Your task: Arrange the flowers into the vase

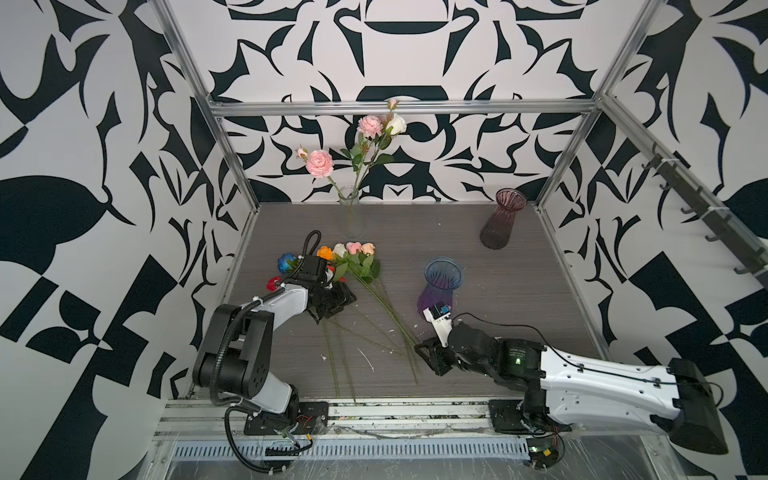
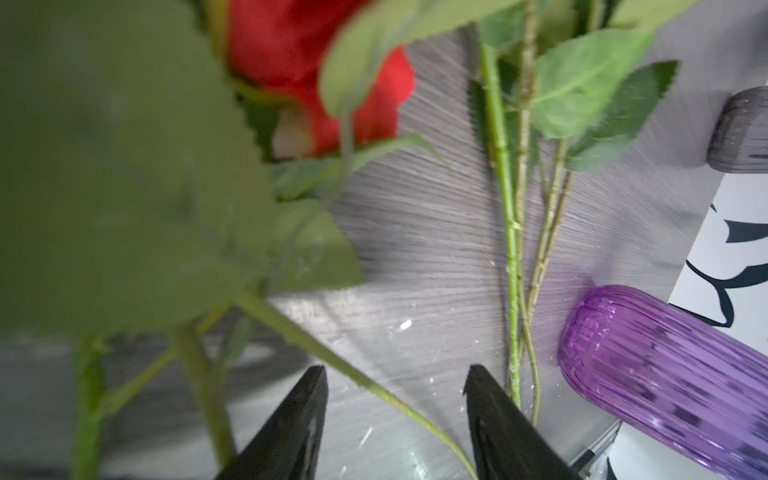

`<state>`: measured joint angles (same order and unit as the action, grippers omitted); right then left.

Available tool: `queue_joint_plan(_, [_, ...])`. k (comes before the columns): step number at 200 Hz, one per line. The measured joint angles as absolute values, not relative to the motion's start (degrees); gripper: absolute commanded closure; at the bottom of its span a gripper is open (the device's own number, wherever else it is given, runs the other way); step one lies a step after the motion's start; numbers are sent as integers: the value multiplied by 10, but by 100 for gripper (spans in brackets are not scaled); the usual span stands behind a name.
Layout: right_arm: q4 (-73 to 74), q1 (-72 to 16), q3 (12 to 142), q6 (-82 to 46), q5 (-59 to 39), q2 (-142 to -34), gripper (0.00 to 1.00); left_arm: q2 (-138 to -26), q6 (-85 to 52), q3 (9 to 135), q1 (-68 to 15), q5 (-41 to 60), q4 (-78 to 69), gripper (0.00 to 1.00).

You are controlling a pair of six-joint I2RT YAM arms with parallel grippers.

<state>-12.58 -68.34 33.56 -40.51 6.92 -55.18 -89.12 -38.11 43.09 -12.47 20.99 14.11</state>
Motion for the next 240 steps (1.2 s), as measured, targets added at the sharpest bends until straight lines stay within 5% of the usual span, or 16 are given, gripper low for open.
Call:
queue_joint_plan(70, [-126,-683,335,-406,73,-540,66,-899,-392,442,-110,232,133,100])
queue_joint_plan(240, [-126,-683,333,-408,76,-539,70,-487,-412,529,-119,105,221,100])
